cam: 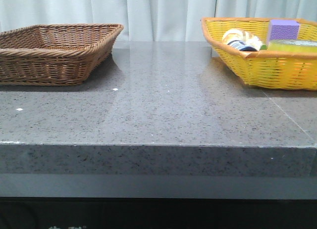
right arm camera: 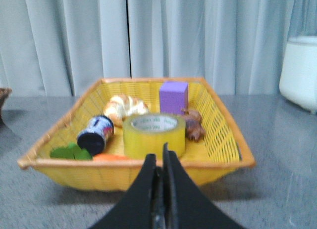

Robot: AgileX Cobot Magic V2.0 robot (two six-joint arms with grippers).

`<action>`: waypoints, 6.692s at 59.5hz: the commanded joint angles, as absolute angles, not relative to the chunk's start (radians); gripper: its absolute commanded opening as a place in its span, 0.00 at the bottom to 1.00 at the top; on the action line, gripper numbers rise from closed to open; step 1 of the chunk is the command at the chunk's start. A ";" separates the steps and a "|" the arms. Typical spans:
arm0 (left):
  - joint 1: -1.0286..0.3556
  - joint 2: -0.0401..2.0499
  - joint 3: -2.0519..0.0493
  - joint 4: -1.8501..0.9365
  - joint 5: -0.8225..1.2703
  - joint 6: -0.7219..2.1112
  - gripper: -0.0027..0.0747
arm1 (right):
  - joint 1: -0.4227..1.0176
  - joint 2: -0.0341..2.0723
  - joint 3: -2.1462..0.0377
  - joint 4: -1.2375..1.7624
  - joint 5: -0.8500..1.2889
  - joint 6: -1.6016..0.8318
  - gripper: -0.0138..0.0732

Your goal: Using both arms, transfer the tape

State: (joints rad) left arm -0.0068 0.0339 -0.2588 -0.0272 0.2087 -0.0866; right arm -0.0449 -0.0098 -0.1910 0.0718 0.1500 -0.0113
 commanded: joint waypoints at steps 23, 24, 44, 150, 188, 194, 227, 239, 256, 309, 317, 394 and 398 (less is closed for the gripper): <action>-0.005 0.435 -0.806 -0.023 0.592 0.019 0.01 | -0.046 0.266 -0.720 0.071 0.521 -0.020 0.08; -0.005 0.447 -0.814 -0.023 0.594 0.019 0.01 | -0.046 0.278 -0.730 0.071 0.530 -0.020 0.08; -0.005 0.550 -0.841 -0.124 0.625 0.019 0.01 | -0.046 0.526 -0.804 0.072 0.568 -0.020 0.08; -0.417 0.619 -0.837 -0.124 0.549 0.019 0.67 | -0.168 1.775 -1.811 0.152 1.094 0.012 0.78; -0.417 0.619 -0.837 -0.139 0.575 0.019 0.67 | -0.177 1.972 -1.888 0.225 1.114 0.046 0.60; -0.417 0.619 -0.837 -0.139 0.583 0.019 0.67 | -0.177 1.972 -1.888 0.229 1.114 0.046 0.47; -0.417 0.619 -0.837 -0.139 0.586 0.019 0.67 | -0.159 1.799 -1.890 0.229 1.157 0.013 0.34; -0.417 0.619 -0.837 -0.139 0.586 0.019 0.67 | -0.037 1.680 -1.890 0.229 1.157 -0.071 0.34; -0.417 0.619 -0.837 -0.139 0.586 0.019 0.67 | 0.240 1.668 -1.889 0.191 1.159 -0.115 0.34; -0.417 0.619 -0.837 -0.139 0.586 0.019 0.67 | 0.541 1.944 -1.889 -0.025 1.053 -0.115 0.49; -0.417 0.619 -0.837 -0.139 0.586 0.019 0.67 | 0.541 1.942 -1.890 -0.025 1.043 -0.115 0.62; -0.417 0.619 -0.837 -0.139 0.558 0.021 0.67 | 0.457 0.815 -0.997 0.161 0.673 -0.092 0.62; -0.417 0.625 -0.839 -0.139 0.529 0.055 0.67 | 0.457 0.785 -0.979 0.161 0.673 -0.092 0.62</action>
State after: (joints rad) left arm -0.4087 0.6103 -0.8053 -0.1251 0.6398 0.0275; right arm 0.4633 0.8221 -0.9724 0.1514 0.7539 -0.0898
